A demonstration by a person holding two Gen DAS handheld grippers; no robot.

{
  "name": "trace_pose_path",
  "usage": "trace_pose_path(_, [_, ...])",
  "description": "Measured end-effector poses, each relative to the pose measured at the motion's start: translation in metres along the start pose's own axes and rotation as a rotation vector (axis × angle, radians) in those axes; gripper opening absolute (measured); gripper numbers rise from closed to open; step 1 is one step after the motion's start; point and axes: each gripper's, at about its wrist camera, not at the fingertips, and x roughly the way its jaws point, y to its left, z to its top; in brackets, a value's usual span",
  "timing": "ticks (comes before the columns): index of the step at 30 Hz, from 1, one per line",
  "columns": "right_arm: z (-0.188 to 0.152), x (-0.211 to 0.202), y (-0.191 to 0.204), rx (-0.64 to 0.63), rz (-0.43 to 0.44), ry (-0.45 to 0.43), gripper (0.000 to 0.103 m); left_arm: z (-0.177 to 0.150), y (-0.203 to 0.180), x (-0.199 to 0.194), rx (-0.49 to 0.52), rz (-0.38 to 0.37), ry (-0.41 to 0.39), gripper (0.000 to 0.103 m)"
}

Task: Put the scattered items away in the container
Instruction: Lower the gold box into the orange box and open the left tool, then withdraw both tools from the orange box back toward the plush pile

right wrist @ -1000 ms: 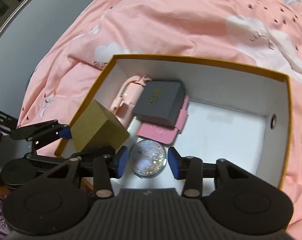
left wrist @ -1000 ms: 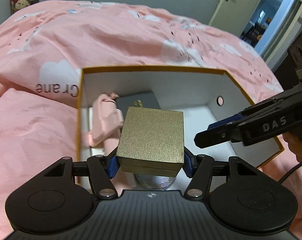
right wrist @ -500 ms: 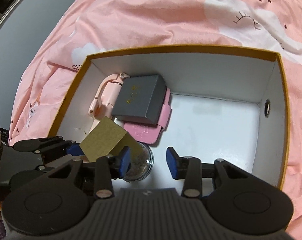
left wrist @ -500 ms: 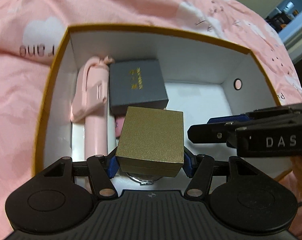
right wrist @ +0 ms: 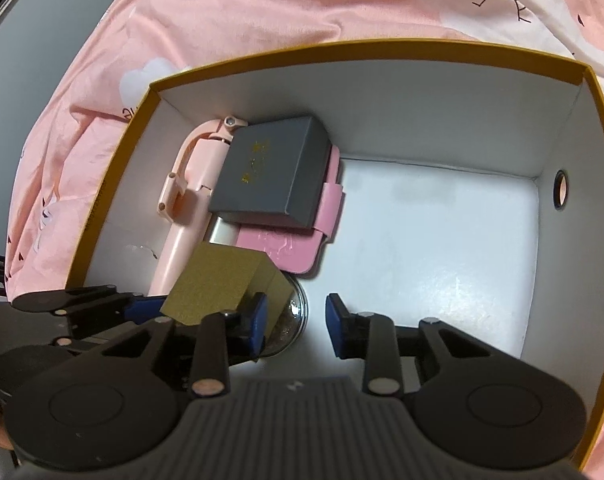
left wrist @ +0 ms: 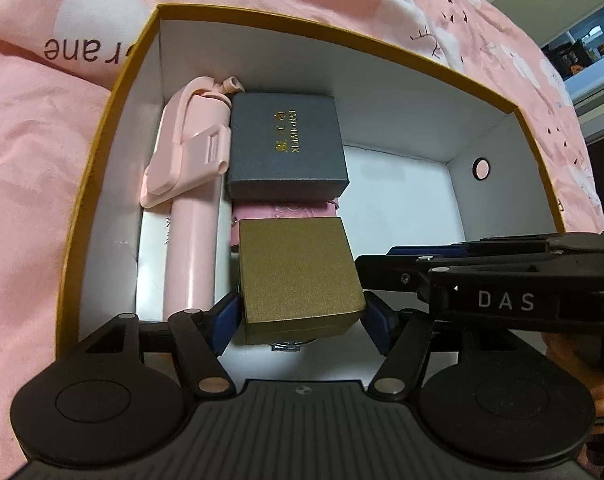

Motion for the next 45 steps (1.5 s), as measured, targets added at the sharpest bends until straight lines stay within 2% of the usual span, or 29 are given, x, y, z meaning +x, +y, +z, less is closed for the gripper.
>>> trace_pose_path(5, [-0.001, 0.001, 0.001, -0.006, -0.016, 0.001, 0.029, -0.004, 0.005, -0.011, -0.004, -0.036, -0.016, 0.076])
trace_pose_path(10, [-0.001, -0.001, -0.001, 0.005, -0.018, -0.003, 0.024, -0.010, 0.010, -0.028, -0.009, -0.067, -0.070, 0.064])
trace_pose_path(14, [-0.002, 0.002, 0.002, -0.008, -0.038, 0.020, 0.019, -0.012, 0.012, -0.038, -0.008, -0.083, -0.109, 0.061])
trace_pose_path(19, [-0.003, 0.007, 0.007, -0.018, -0.056, 0.035, 0.018, -0.011, 0.015, -0.045, -0.022, -0.080, -0.163, 0.052])
trace_pose_path(24, [-0.001, 0.010, 0.016, -0.033, -0.024, 0.045, 0.016, -0.010, 0.019, -0.051, -0.023, -0.102, -0.183, 0.052])
trace_pose_path(29, [-0.002, 0.006, 0.020, -0.045, -0.043, 0.036, 0.016, -0.015, 0.015, -0.056, -0.007, -0.065, -0.203, 0.055])
trace_pose_path(37, [-0.014, -0.025, 0.025, -0.098, -0.080, -0.050, 0.020, -0.032, 0.009, -0.072, 0.004, -0.025, -0.229, 0.056])
trace_pose_path(42, [-0.033, -0.056, 0.039, -0.176, -0.120, -0.168, 0.030, -0.050, 0.002, -0.082, 0.012, -0.003, -0.244, 0.056])
trace_pose_path(45, [-0.049, -0.073, 0.045, -0.206, -0.145, -0.246, 0.032, -0.065, -0.006, -0.093, 0.031, 0.022, -0.302, 0.056])
